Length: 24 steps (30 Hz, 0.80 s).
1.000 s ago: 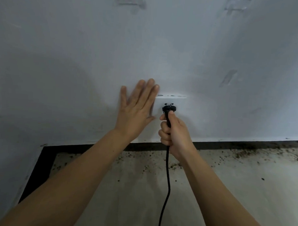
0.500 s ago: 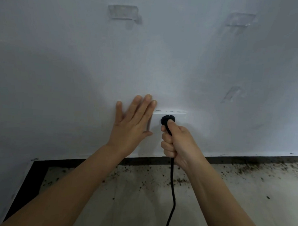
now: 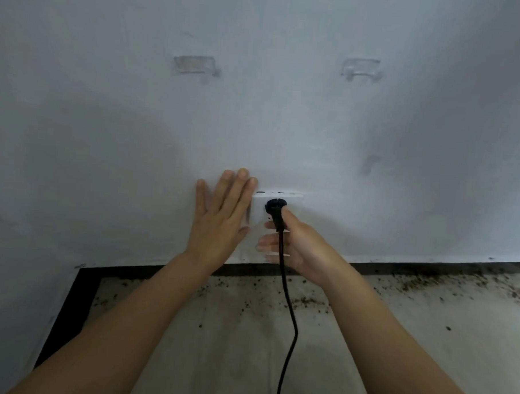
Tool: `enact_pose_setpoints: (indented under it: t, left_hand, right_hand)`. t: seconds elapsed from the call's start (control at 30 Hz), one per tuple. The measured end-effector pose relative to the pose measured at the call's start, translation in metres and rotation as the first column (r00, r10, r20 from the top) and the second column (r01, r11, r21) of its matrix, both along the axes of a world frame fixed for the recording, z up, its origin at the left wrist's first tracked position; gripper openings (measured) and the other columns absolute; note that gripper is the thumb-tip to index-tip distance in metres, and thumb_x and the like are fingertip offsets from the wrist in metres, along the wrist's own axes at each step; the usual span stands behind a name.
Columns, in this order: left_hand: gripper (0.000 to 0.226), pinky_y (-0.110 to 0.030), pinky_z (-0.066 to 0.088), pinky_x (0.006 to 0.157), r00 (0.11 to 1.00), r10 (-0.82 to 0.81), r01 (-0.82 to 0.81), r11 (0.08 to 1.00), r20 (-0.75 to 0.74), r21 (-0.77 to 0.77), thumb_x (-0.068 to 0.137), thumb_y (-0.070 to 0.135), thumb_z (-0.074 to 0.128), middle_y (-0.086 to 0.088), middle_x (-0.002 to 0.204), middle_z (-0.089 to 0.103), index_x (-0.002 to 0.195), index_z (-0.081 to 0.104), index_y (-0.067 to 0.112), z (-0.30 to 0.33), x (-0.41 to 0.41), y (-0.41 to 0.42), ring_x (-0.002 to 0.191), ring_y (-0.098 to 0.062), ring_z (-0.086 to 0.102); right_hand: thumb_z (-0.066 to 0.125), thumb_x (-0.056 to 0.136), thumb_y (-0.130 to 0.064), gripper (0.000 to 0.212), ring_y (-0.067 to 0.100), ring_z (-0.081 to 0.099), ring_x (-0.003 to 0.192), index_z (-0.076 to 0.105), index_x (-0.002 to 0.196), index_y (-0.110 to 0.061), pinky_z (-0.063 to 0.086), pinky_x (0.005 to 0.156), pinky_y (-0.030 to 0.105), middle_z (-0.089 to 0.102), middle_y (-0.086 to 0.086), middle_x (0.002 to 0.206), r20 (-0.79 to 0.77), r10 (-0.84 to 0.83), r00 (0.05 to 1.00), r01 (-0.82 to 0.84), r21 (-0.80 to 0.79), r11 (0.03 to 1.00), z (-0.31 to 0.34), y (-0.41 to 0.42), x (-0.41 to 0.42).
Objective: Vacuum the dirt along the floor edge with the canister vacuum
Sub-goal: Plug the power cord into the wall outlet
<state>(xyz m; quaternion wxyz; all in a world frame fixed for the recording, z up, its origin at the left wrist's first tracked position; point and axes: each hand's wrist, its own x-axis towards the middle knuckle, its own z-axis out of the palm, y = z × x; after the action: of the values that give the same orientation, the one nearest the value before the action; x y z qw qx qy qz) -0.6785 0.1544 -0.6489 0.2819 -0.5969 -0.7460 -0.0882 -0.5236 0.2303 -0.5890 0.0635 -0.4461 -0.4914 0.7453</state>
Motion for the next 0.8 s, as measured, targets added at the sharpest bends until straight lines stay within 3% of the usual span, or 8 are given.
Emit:
enact_pose_setpoints:
  t: [0.07,0.17,0.27,0.37,0.43,0.53,0.67,0.8]
  left_hand:
    - [0.113,-0.063,0.001,0.111,0.994,0.031,-0.021,0.996,0.104,-0.091,0.069,0.025,0.08,-0.008,0.16,-0.013,0.153,0.005,0.01,0.018,0.013,-0.016,0.148,-0.026,-0.009]
    - [0.08,-0.066,0.022,0.107,0.961,0.121,-0.049,0.959,0.248,-0.278,0.071,0.016,0.075,-0.014,0.152,0.032,0.142,0.04,0.007,0.066,0.045,-0.032,0.139,-0.03,0.031]
    - [0.029,-0.041,0.045,0.096,0.706,0.34,0.112,0.813,0.622,-0.571,0.095,0.023,0.049,-0.009,0.12,0.063,0.122,0.056,0.014,0.132,0.084,-0.04,0.107,-0.027,0.059]
    - [0.025,-0.034,0.048,0.073,0.504,0.462,0.202,0.758,0.73,-0.62,0.098,0.027,0.042,-0.006,0.097,0.066,0.102,0.061,0.012,0.202,0.128,-0.045,0.086,-0.024,0.06]
    - [0.025,-0.031,0.044,0.07,0.418,0.486,0.243,0.754,0.767,-0.61,0.098,0.025,0.042,-0.006,0.093,0.065,0.097,0.062,0.009,0.247,0.158,-0.052,0.086,-0.024,0.06]
    - [0.023,-0.027,0.04,0.066,0.295,0.53,0.394,0.691,0.795,-0.606,0.098,0.021,0.041,-0.009,0.088,0.062,0.088,0.058,0.009,0.311,0.201,-0.067,0.084,-0.029,0.061]
    - [0.023,-0.03,0.048,0.078,0.304,0.517,0.502,0.627,0.8,-0.596,0.098,0.025,0.041,-0.006,0.096,0.064,0.096,0.06,0.013,0.393,0.25,-0.071,0.088,-0.022,0.062]
    - [0.02,-0.033,0.049,0.083,0.455,0.342,0.625,0.534,0.822,-0.569,0.099,0.025,0.039,-0.003,0.094,0.064,0.094,0.057,0.018,0.454,0.303,-0.036,0.091,-0.022,0.063]
  right_hand:
    - [0.029,0.102,-0.051,0.05,0.018,0.061,0.104,0.052,0.128,-0.016,0.047,0.087,0.033,0.065,0.008,0.115,0.196,0.081,0.977,-0.103,0.108,0.989,0.014,0.001,0.022]
    - [0.035,0.103,-0.04,0.04,0.021,0.057,0.11,0.048,0.128,-0.012,0.045,0.098,0.04,0.061,0.008,0.125,0.349,0.058,0.935,-0.126,0.175,0.976,0.051,-0.001,0.062]
    - [0.039,0.102,-0.025,0.041,0.039,0.06,0.108,0.053,0.118,0.01,0.049,0.087,0.042,0.061,0.026,0.12,0.444,0.017,0.896,-0.127,0.217,0.968,0.098,-0.006,0.099]
    - [0.04,0.1,-0.023,0.038,0.03,0.061,0.096,0.058,0.117,0.007,0.045,0.083,0.036,0.062,0.026,0.115,0.511,0.013,0.86,-0.146,0.222,0.964,0.15,-0.018,0.136]
    - [0.04,0.102,-0.025,0.033,0.028,0.061,0.101,0.059,0.114,-0.002,0.046,0.085,0.035,0.063,0.019,0.117,0.541,0.058,0.839,-0.181,0.177,0.967,0.189,-0.029,0.163]
    - [0.038,0.103,-0.019,0.031,0.029,0.06,0.112,0.054,0.123,-0.002,0.045,0.069,0.023,0.061,0.017,0.123,0.55,0.112,0.827,-0.177,0.066,0.982,0.255,-0.051,0.205]
    - [0.038,0.103,-0.016,0.025,0.028,0.063,0.105,0.051,0.121,-0.005,0.045,0.056,0.018,0.062,0.016,0.119,0.534,0.05,0.844,-0.039,-0.033,0.999,0.332,-0.075,0.27]
    - [0.04,0.103,-0.027,0.015,0.014,0.061,0.08,0.052,0.103,-0.017,0.045,0.069,0.027,0.063,0.003,0.092,0.507,-0.232,0.83,0.231,0.067,0.971,0.395,-0.089,0.349]
